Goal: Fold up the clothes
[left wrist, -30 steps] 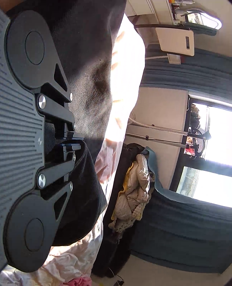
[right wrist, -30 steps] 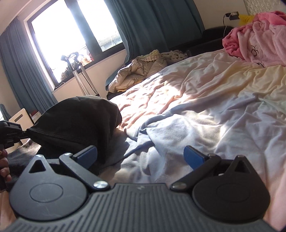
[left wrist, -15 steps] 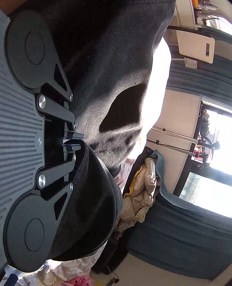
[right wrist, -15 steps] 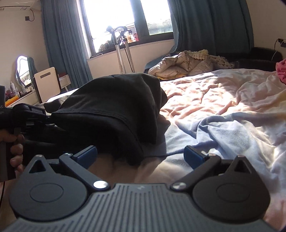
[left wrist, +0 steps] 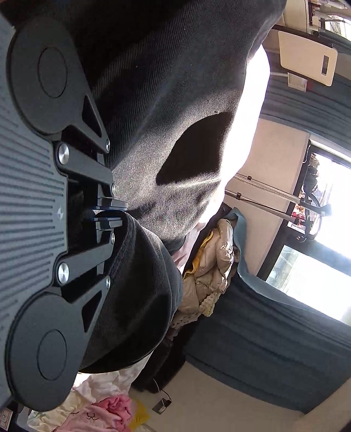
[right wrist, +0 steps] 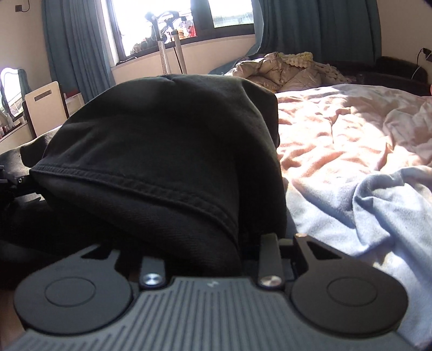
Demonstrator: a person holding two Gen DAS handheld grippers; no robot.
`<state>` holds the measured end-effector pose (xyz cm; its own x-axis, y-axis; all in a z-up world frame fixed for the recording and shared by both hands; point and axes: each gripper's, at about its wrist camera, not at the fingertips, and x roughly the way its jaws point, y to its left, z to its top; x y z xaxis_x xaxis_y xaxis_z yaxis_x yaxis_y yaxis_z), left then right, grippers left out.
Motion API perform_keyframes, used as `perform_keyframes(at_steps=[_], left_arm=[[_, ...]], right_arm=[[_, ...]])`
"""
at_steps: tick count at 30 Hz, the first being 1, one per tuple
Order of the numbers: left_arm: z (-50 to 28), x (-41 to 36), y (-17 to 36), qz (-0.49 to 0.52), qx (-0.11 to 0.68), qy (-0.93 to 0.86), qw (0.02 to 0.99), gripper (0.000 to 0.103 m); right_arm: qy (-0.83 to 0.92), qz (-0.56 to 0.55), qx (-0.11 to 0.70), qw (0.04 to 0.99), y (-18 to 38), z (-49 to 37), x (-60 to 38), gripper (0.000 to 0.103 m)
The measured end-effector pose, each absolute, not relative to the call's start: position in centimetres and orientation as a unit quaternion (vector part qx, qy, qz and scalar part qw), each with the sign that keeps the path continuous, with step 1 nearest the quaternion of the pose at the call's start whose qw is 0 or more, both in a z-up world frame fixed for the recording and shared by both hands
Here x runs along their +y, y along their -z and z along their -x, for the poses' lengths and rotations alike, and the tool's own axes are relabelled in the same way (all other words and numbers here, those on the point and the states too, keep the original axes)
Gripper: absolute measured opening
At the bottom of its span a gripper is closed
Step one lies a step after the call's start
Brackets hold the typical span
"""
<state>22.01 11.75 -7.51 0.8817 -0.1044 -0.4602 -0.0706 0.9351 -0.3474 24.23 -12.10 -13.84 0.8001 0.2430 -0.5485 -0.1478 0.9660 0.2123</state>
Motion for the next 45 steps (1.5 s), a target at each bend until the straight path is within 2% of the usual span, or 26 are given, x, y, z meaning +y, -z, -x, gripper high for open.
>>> perform_keyframes(at_steps=[2, 5, 15, 19, 22, 26, 31, 34, 37, 39, 42, 45], left_arm=[[-21.8, 11.4, 7.6, 0.164, 0.238, 0.009, 0.957, 0.006], [-21.4, 11.2, 7.7, 0.16, 0.229, 0.011, 0.96, 0.006], [-19.3, 8.0, 5.7, 0.161, 0.218, 0.038, 0.962, 0.006], [-18.7, 6.3, 5.3, 0.129, 0.205, 0.058, 0.968, 0.013], [-18.2, 4.8, 5.5, 0.108, 0.201, 0.076, 0.971, 0.02], [-17.4, 2.8, 5.7, 0.095, 0.197, 0.122, 0.968, 0.02], [-16.6, 0.5, 6.3, 0.072, 0.2, 0.158, 0.964, 0.02], [-17.2, -0.3, 7.3, 0.051, 0.211, 0.158, 0.963, 0.02], [-17.9, -0.7, 8.0, 0.04, 0.233, 0.151, 0.96, 0.02], [-18.0, -0.6, 8.1, 0.035, 0.24, 0.146, 0.959, 0.02], [-17.8, -0.3, 7.8, 0.035, 0.239, 0.138, 0.961, 0.02], [-17.8, 0.4, 7.5, 0.051, 0.241, 0.132, 0.96, 0.02]], right_arm=[[-0.104, -0.085, 0.292, 0.947, 13.7, -24.1, -12.3, 0.018], [-0.108, -0.101, 0.284, 0.948, 12.8, -23.4, -13.6, 0.012], [-0.063, -0.129, 0.217, 0.966, 7.7, -21.1, -18.9, 0.009], [-0.047, -0.138, 0.182, 0.972, 5.7, -20.4, -21.2, 0.008], [-0.038, -0.127, 0.165, 0.977, 4.4, -20.3, -22.7, 0.008], [-0.032, -0.108, 0.153, 0.982, 2.9, -20.9, -25.3, 0.008], [-0.044, -0.031, 0.153, 0.987, 1.8, -21.7, -28.5, 0.009], [-0.077, -0.075, 0.204, 0.973, 3.9, -21.9, -31.2, 0.016], [-0.073, -0.139, 0.276, 0.948, 6.7, -21.5, -33.6, 0.036], [-0.074, -0.169, 0.319, 0.93, 8.4, -20.9, -34.7, 0.038], [-0.065, -0.208, 0.333, 0.918, 8.5, -18.8, -35.9, 0.049], [-0.056, -0.269, 0.335, 0.901, 8.4, -16.7, -37.4, 0.065]])
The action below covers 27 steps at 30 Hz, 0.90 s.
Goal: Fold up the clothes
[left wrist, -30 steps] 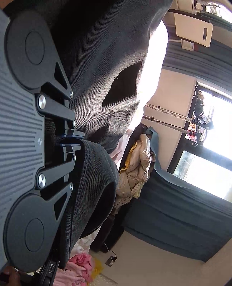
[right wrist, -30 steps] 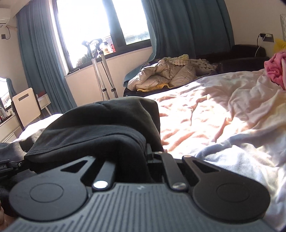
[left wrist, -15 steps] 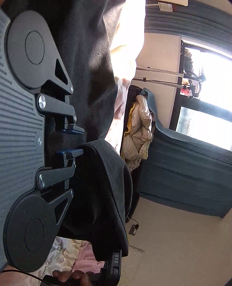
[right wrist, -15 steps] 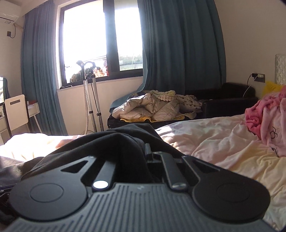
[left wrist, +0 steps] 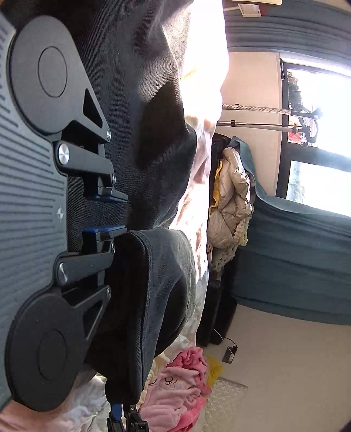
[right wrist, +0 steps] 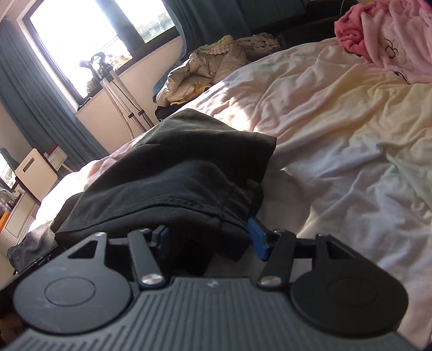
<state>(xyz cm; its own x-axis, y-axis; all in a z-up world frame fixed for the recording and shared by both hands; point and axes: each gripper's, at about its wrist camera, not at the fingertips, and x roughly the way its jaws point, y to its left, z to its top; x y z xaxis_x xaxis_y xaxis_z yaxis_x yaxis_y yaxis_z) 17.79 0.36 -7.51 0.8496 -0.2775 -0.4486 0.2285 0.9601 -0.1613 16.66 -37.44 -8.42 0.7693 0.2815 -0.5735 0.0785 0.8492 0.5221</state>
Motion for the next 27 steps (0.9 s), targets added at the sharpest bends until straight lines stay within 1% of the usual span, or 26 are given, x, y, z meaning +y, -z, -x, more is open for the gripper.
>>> perform_keyframes(at_steps=[1, 2, 4, 7, 9, 11, 12, 16, 18, 21, 25, 27], left_arm=[[-17.8, 0.6, 7.4, 0.059, 0.243, 0.129, 0.96, 0.02], [-17.7, 0.9, 7.4, 0.066, 0.246, 0.126, 0.959, 0.02], [-17.7, 1.0, 7.4, 0.075, 0.25, 0.122, 0.957, 0.02], [-17.7, 1.0, 7.4, 0.077, 0.252, 0.119, 0.957, 0.02], [-17.6, 0.9, 7.4, 0.074, 0.252, 0.118, 0.957, 0.02], [-17.6, 0.6, 7.5, 0.07, 0.253, 0.119, 0.958, 0.02], [-17.6, 0.5, 7.6, 0.068, 0.254, 0.119, 0.958, 0.02], [-17.9, 0.1, 8.0, 0.067, 0.259, 0.119, 0.956, 0.02], [-18.0, -0.2, 8.2, 0.067, 0.26, 0.118, 0.956, 0.02], [-18.2, -0.5, 8.5, 0.069, 0.262, 0.115, 0.956, 0.02], [-18.3, -0.8, 8.8, 0.069, 0.267, 0.115, 0.954, 0.02], [-18.3, -0.7, 8.8, 0.071, 0.267, 0.116, 0.954, 0.02]], right_arm=[[-0.053, -0.335, 0.325, 0.883, 8.6, -15.6, -38.6, 0.071], [-0.05, -0.386, 0.317, 0.865, 9.1, -15.0, -39.6, 0.075], [-0.05, -0.539, 0.281, 0.792, 11.2, -13.1, -41.5, 0.075], [-0.055, -0.67, 0.264, 0.692, 14.7, -12.7, -41.4, 0.076], [-0.065, -0.68, 0.274, 0.676, 15.2, -13.4, -40.1, 0.076], [-0.071, -0.686, 0.282, 0.667, 15.5, -14.3, -38.8, 0.082], [-0.071, -0.693, 0.283, 0.659, 15.8, -14.8, -38.3, 0.083], [-0.014, -0.738, 0.228, 0.635, 16.9, -14.7, -39.7, 0.083], [0.011, -0.742, 0.223, 0.632, 17.3, -14.9, -40.6, 0.083], [0.001, -0.75, 0.231, 0.619, 17.9, -16.1, -40.9, 0.083], [-0.017, -0.72, 0.262, 0.642, 17.5, -18.8, -40.1, 0.083], [-0.016, -0.7, 0.285, 0.654, 17.6, -19.6, -39.7, 0.081]])
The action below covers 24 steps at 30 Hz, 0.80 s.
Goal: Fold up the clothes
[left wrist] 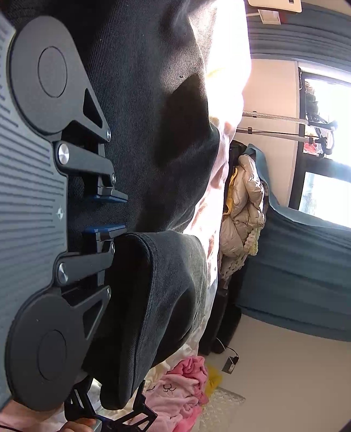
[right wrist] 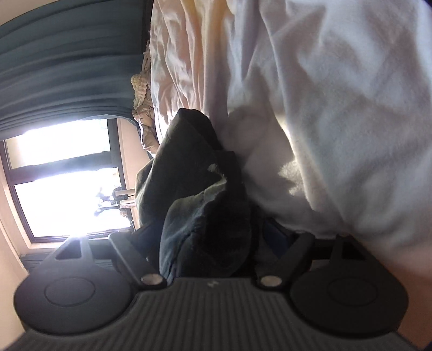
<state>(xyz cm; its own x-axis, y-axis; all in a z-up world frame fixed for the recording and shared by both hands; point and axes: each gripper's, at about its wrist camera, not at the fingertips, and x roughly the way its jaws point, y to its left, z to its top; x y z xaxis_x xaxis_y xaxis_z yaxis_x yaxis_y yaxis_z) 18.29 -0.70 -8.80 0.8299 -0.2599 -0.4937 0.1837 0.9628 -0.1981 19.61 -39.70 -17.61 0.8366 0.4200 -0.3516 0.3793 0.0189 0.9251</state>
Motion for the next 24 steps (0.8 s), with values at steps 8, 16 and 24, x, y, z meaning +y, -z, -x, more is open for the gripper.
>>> perform_keyframes(at_steps=[8, 16, 24], left_arm=[[-18.5, -0.9, 9.1, 0.073, 0.271, 0.116, 0.953, 0.02], [-18.0, -0.8, 8.5, 0.084, 0.26, 0.125, 0.954, 0.021], [-16.2, -2.1, 7.0, 0.075, 0.233, 0.172, 0.954, 0.045]], right_arm=[[-0.022, -0.673, 0.274, 0.686, 16.5, -22.1, -39.5, 0.042], [-0.039, -0.635, 0.185, 0.749, 10.8, -22.9, -41.0, 0.015], [-0.028, -0.545, 0.053, 0.836, 0.9, -24.6, -49.2, 0.013]])
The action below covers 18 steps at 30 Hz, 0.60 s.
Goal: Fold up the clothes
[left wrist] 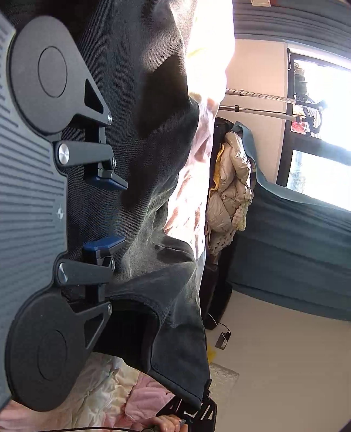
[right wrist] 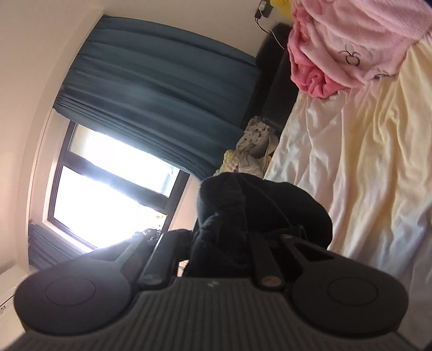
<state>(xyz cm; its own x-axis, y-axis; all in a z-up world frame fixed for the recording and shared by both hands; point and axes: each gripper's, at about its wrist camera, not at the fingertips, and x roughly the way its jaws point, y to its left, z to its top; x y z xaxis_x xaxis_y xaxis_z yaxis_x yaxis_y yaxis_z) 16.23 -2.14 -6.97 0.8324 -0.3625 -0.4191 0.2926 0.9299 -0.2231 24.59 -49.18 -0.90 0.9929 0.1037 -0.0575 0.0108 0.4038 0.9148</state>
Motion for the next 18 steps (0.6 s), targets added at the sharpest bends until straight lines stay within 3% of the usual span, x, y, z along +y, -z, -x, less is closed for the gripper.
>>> perform_keyframes(at_steps=[3, 5, 7, 13, 15, 18], left_arm=[[-15.8, -2.8, 6.5, 0.086, 0.229, 0.209, 0.947, 0.06], [-15.4, -3.6, 6.2, 0.084, 0.223, 0.244, 0.94, 0.071], [-15.2, -4.4, 6.3, 0.075, 0.221, 0.259, 0.937, 0.076], [-15.9, -5.9, 7.6, 0.053, 0.248, 0.269, 0.929, 0.077], [-16.0, -5.8, 7.7, 0.05, 0.252, 0.261, 0.931, 0.077], [-15.8, -5.3, 7.5, 0.049, 0.252, 0.238, 0.937, 0.079]], right_arm=[[0.013, -0.456, 0.039, 0.889, -2.9, -22.7, -53.4, 0.013], [0.013, -0.402, 0.029, 0.915, -2.9, -22.8, -55.4, 0.013], [0.025, -0.362, 0.032, 0.931, -1.9, -22.0, -56.5, 0.015], [0.102, -0.402, 0.117, 0.902, 9.6, -22.9, -59.7, 0.021], [0.131, -0.411, 0.145, 0.891, 12.2, -22.0, -60.0, 0.028], [0.153, -0.402, 0.157, 0.889, 12.9, -19.9, -59.4, 0.047]])
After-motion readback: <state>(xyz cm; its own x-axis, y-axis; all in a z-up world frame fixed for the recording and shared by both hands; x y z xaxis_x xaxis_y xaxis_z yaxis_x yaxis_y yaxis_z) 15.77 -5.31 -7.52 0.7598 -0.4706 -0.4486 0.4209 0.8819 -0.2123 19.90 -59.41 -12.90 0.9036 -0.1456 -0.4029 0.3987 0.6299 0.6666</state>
